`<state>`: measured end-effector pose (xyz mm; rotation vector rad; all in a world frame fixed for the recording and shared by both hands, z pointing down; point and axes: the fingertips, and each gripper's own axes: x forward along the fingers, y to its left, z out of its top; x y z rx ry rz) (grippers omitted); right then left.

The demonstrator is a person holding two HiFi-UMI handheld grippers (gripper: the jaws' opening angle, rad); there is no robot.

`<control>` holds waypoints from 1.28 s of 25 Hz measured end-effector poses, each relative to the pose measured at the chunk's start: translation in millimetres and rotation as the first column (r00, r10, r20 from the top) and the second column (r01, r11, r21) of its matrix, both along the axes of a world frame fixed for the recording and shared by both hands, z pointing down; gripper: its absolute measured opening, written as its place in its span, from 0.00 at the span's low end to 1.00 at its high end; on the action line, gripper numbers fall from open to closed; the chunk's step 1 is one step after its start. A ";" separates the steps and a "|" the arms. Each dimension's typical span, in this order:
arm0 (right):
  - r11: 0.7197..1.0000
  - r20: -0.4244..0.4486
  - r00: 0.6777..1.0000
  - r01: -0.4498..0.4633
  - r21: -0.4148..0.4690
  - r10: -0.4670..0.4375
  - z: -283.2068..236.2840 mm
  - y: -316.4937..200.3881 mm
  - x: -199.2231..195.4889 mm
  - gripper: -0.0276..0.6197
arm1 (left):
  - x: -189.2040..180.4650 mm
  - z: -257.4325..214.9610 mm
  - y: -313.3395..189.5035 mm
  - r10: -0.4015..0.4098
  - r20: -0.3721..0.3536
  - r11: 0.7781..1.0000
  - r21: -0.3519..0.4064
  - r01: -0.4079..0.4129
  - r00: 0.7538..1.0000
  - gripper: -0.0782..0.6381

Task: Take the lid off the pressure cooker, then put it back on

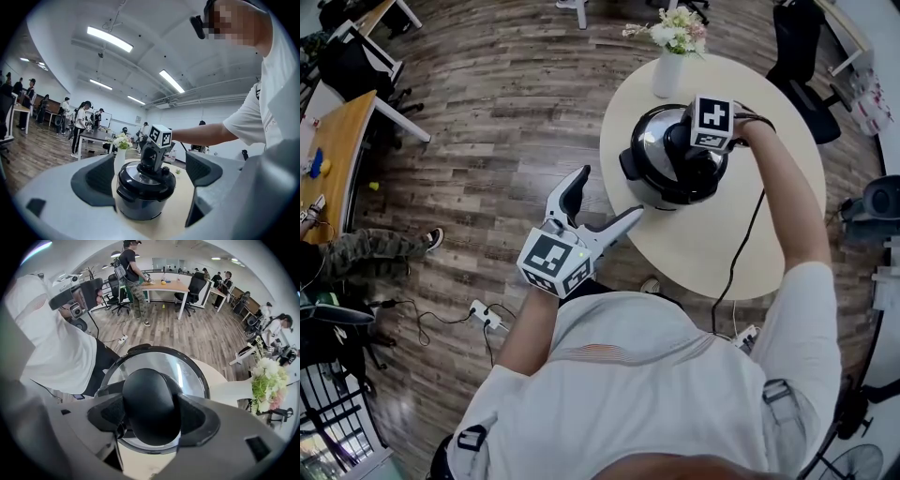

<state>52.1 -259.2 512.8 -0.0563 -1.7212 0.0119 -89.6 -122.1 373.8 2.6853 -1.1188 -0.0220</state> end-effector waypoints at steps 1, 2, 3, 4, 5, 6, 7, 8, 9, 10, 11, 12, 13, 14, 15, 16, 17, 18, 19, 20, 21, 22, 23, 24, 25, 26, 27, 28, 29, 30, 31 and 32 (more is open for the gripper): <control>1.000 -0.004 1.000 0.000 0.000 0.000 0.4 -0.1 0.3 0.56 | -0.1 5.0 -3.2 0.000 -0.022 1.000 -0.021 0.000 1.000 0.76; 1.000 -0.014 1.000 -0.001 0.000 0.001 0.9 0.0 0.8 0.56 | -0.1 11.5 -6.6 0.003 -0.056 0.999 -0.048 -0.006 0.998 0.76; 1.000 -0.026 1.000 -0.002 -0.001 0.002 1.4 0.3 1.3 0.56 | 0.2 19.0 -10.3 0.011 -0.097 0.997 -0.075 -0.019 0.995 0.76; 1.000 -0.037 0.999 -0.003 -0.002 0.003 1.8 0.5 1.6 0.56 | 0.6 27.8 -14.4 0.020 -0.139 0.994 -0.103 -0.034 0.990 0.76; 1.000 -0.046 0.999 -0.004 -0.002 0.004 2.0 0.3 1.7 0.56 | 1.0 38.1 -19.4 0.024 -0.175 0.990 -0.133 -0.048 0.984 0.76; 1.000 -0.051 0.999 -0.005 -0.002 0.005 2.1 -0.2 1.7 0.56 | 1.3 50.1 -25.4 0.022 -0.208 0.984 -0.168 -0.057 0.978 0.76; 1.000 -0.052 0.999 -0.006 -0.002 0.006 2.1 -0.6 1.6 0.56 | 1.6 63.5 -31.9 0.013 -0.242 0.975 -0.210 -0.065 0.970 0.76; 1.000 -0.050 0.999 -0.007 -0.002 0.007 2.0 -0.9 1.7 0.56 | 2.0 77.5 -38.6 -0.002 -0.284 0.962 -0.262 -0.075 0.959 0.76; 1.000 -0.048 0.999 -0.009 -0.002 0.009 1.8 -0.9 1.7 0.56 | 2.3 91.5 -44.9 -0.022 -0.334 0.944 -0.319 -0.091 0.942 0.76; 1.000 -0.047 0.999 -0.010 -0.001 0.010 1.7 -0.7 1.6 0.56 | 2.9 104.9 -50.3 -0.044 -0.390 0.920 -0.374 -0.114 0.920 0.76; 1.000 -0.046 0.999 -0.011 -0.001 0.011 1.6 -0.4 1.3 0.56 | 4.1 116.9 -54.7 -0.065 -0.447 0.895 -0.422 -0.146 0.892 0.76; 1.000 -0.048 0.999 -0.012 -0.001 0.012 1.8 -0.1 0.9 0.56 | 5.9 127.6 -58.6 -0.085 -0.500 0.868 -0.461 -0.182 0.862 0.76; 1.000 -0.051 0.999 -0.012 -0.001 0.012 2.0 -0.1 0.6 0.56 | 7.8 137.5 -62.7 -0.107 -0.547 0.842 -0.494 -0.217 0.830 0.76; 1.000 -0.056 0.998 -0.013 -0.001 0.013 2.2 -0.4 0.4 0.56 | 9.4 147.0 -67.5 -0.133 -0.586 0.817 -0.522 -0.247 0.799 0.76; 1.000 -0.061 0.998 -0.014 0.000 0.014 2.4 -0.7 0.4 0.56 | 10.7 155.9 -72.7 -0.163 -0.622 0.793 -0.544 -0.273 0.766 0.76; 1.000 -0.064 0.998 -0.015 0.000 0.015 2.6 -0.9 0.5 0.56 | 12.3 164.0 -78.0 -0.193 -0.653 0.771 -0.562 -0.298 0.732 0.76; 1.000 -0.067 0.998 -0.016 0.000 0.016 2.7 -0.9 0.7 0.56 | 14.3 172.2 -82.6 -0.222 -0.674 0.750 -0.580 -0.319 0.705 0.76; 1.000 -0.067 0.998 -0.017 0.000 0.017 2.8 -0.8 1.1 0.57 | 16.9 180.7 -86.3 -0.246 -0.682 0.726 -0.600 -0.335 0.688 0.76; 1.000 -0.067 0.998 -0.017 0.000 0.017 2.9 -0.8 1.4 0.57 | 20.5 188.0 -88.8 -0.264 -0.687 0.702 -0.618 -0.353 0.678 0.76; 1.000 -0.066 0.998 -0.017 0.000 0.017 2.9 -0.8 1.5 0.57 | 25.0 192.6 -90.7 -0.271 -0.698 0.680 -0.626 -0.382 0.662 0.76; 1.000 -0.066 0.998 -0.016 0.000 0.016 3.0 -1.0 1.2 0.56 | 29.6 194.1 -92.2 -0.273 -0.722 0.662 -0.621 -0.420 0.635 0.76; 1.000 -0.067 0.998 -0.015 0.000 0.015 3.1 -1.3 0.7 0.56 | 33.6 192.8 -93.7 -0.276 -0.754 0.648 -0.604 -0.464 0.596 0.76; 1.000 -0.070 0.997 -0.015 0.001 0.015 3.2 -1.6 0.1 0.56 | 36.3 190.4 -95.3 -0.285 -0.783 0.638 -0.586 -0.500 0.553 0.76; 1.000 -0.074 0.997 -0.015 0.001 0.015 3.5 -2.0 -0.7 0.56 | 37.5 189.6 -96.6 -0.295 -0.799 0.631 -0.574 -0.522 0.524 0.76; 1.000 -0.077 0.997 -0.015 0.001 0.015 3.8 -2.3 -1.5 0.56 | 37.7 191.0 -97.1 -0.302 -0.804 0.625 -0.573 -0.531 0.512 0.76; 1.000 -0.078 0.997 -0.015 0.000 0.015 4.2 -2.6 -2.3 0.57 | 37.6 193.2 -96.8 -0.305 -0.804 0.620 -0.574 -0.535 0.510 0.76; 1.000 -0.077 0.997 -0.016 -0.001 0.016 4.6 -2.8 -2.9 0.57 | 37.6 194.7 -96.2 -0.308 -0.806 0.614 -0.574 -0.541 0.506 0.76; 1.000 -0.075 0.997 -0.017 -0.002 0.016 4.7 -2.9 -3.1 0.57 | 37.5 194.9 -95.8 -0.313 -0.811 0.609 -0.570 -0.551 0.494 0.76; 1.000 -0.074 0.997 -0.017 -0.002 0.017 4.6 -2.8 -2.9 0.57 | 37.3 194.6 -95.8 -0.322 -0.818 0.605 -0.565 -0.561 0.477 0.76; 1.000 -0.075 0.997 -0.017 -0.003 0.017 4.4 -2.5 -2.2 0.57 | 37.1 194.9 -96.3 -0.330 -0.822 0.602 -0.563 -0.567 0.465 0.75; 1.000 -0.078 0.997 -0.017 -0.003 0.017 4.2 -2.3 -1.5 0.57 | 37.0 196.8 -96.7 -0.334 -0.818 0.598 -0.568 -0.566 0.468 0.74; 1.000 -0.082 0.997 -0.017 -0.003 0.017 4.1 -2.2 -1.0 0.57 | 37.0 200.4 -96.8 -0.331 -0.805 0.596 -0.582 -0.553 0.492 0.71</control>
